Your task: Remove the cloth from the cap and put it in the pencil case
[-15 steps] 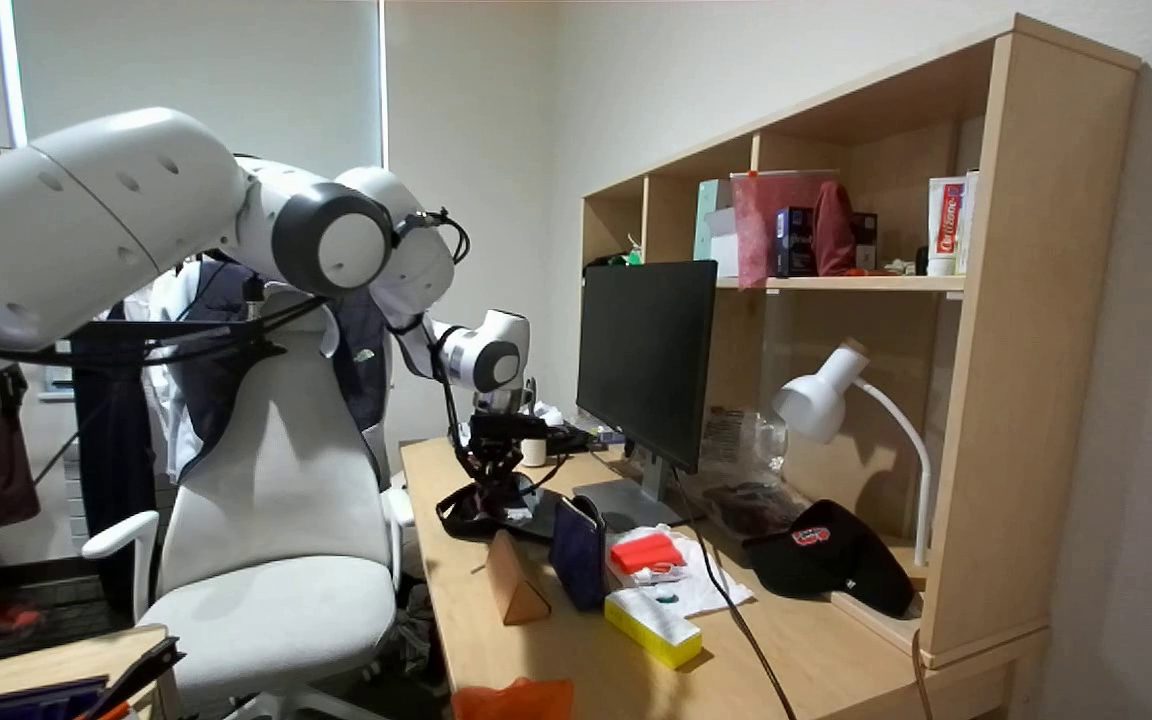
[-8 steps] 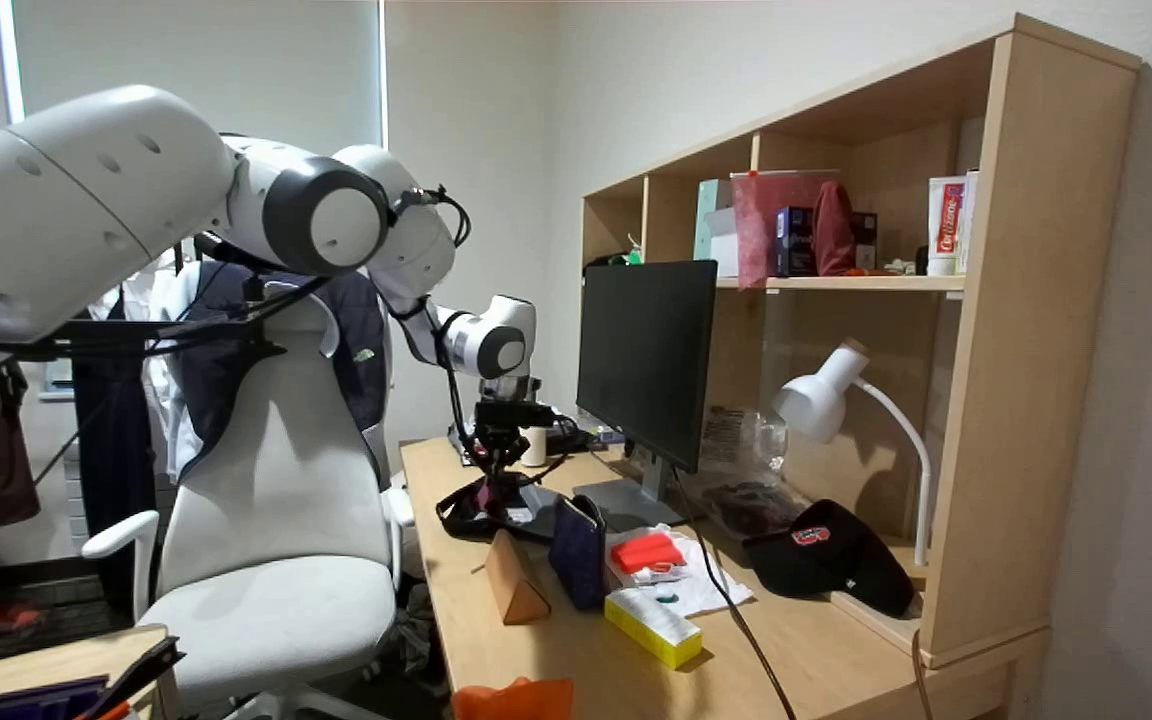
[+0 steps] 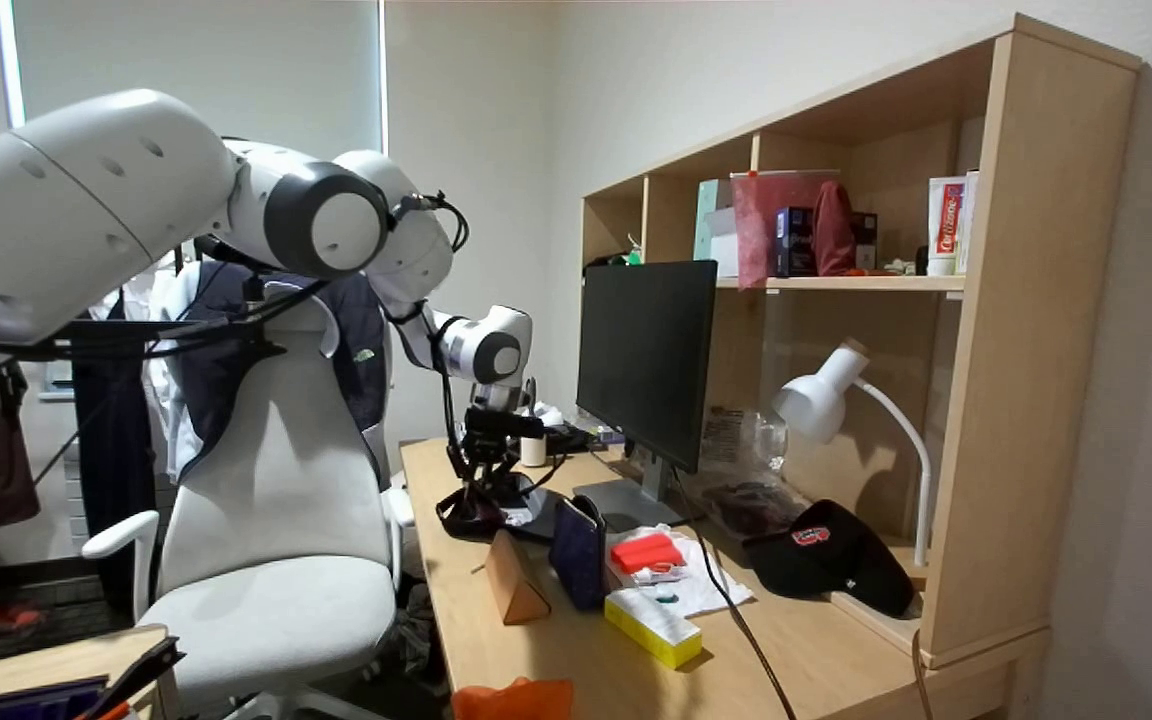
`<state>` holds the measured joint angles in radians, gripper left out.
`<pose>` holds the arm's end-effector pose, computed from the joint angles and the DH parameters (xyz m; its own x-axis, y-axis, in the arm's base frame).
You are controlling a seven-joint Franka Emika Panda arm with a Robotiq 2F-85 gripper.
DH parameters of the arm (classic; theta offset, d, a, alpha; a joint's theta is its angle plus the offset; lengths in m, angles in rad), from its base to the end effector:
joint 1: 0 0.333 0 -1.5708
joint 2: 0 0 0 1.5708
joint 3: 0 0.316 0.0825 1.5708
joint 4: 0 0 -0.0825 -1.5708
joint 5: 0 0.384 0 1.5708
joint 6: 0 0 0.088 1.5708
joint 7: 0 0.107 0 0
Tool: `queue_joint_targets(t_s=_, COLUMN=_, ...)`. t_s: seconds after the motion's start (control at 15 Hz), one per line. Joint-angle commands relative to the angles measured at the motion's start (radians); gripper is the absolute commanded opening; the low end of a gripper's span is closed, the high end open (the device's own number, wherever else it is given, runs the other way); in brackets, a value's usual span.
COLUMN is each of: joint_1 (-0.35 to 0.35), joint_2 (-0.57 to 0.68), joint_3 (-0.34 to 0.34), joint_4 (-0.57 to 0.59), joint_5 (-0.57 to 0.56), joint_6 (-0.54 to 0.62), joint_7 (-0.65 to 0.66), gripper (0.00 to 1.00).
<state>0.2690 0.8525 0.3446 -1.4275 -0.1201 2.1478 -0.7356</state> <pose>0.6128 0.3699 0.1987 0.2520 0.9666 0.0460 0.9544 -0.2403 -0.1773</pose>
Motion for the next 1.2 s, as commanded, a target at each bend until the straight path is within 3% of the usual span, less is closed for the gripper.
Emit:
queue_joint_targets(t_s=0.0, joint_1=0.016, joint_2=0.028, joint_3=-0.009, joint_4=0.047, joint_5=0.014, joint_6=-0.066, joint_7=0.003, gripper=0.52)
queue_joint_targets(t_s=0.47, joint_1=0.027, joint_2=0.082, joint_3=-0.014, joint_4=0.112, joint_5=0.006, joint_6=-0.078, joint_7=-0.019, gripper=0.96)
queue_joint_targets(t_s=0.53, joint_1=0.029, joint_2=0.088, joint_3=-0.016, joint_4=0.120, joint_5=0.002, joint_6=-0.077, joint_7=-0.021, gripper=0.87)
queue_joint_targets(t_s=0.6, joint_1=0.031, joint_2=0.092, joint_3=-0.019, joint_4=0.124, joint_5=-0.002, joint_6=-0.072, joint_7=-0.022, gripper=0.60)
queue_joint_targets(t_s=0.73, joint_1=0.041, joint_2=0.098, joint_3=-0.031, joint_4=0.133, joint_5=-0.010, joint_6=-0.061, joint_7=-0.006, gripper=0.60)
queue_joint_targets(t_s=1.13, joint_1=0.054, joint_2=0.117, joint_3=-0.046, joint_4=0.152, joint_5=-0.019, joint_6=-0.047, joint_7=-0.010, gripper=0.20)
